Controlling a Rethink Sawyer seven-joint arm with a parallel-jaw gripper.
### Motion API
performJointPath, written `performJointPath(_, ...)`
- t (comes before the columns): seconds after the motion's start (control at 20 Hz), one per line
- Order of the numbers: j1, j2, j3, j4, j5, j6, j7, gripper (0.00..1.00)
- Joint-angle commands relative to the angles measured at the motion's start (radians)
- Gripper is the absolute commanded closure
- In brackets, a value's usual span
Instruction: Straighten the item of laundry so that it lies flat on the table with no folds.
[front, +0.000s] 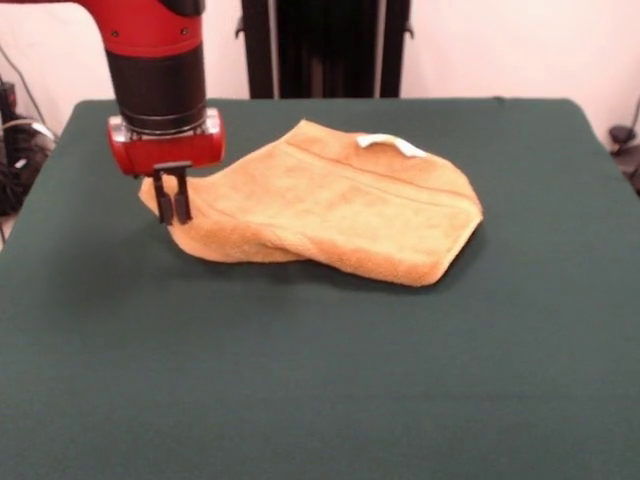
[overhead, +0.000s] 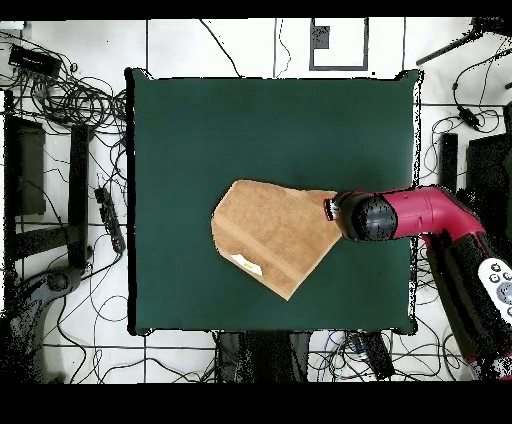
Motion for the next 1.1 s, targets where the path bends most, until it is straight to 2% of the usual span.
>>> performJointPath(0.05,-0.018,0.013,0.019,-0.062,-0.046,0.119,-0.459,1.0)
performJointPath(0.15,-0.021,0.014,0.023,-0.068,-0.056,0.103,-0.481,1.0)
performJointPath(0.25,-0.025,0.017,0.021,-0.073,-0.049,0.067,-0.437,1.0)
performJointPath(0.3,-0.027,0.019,0.02,-0.076,-0.045,0.048,-0.415,0.0)
performJointPath(0.55,-0.016,0.008,0.031,-0.082,-0.076,0.036,-0.504,0.0)
performJointPath(0.9,0.018,-0.014,0.016,-0.075,-0.08,0.045,-0.466,0.0)
performJointPath(1.1,0.019,-0.014,0.019,-0.049,-0.035,0.045,-0.4,0.0)
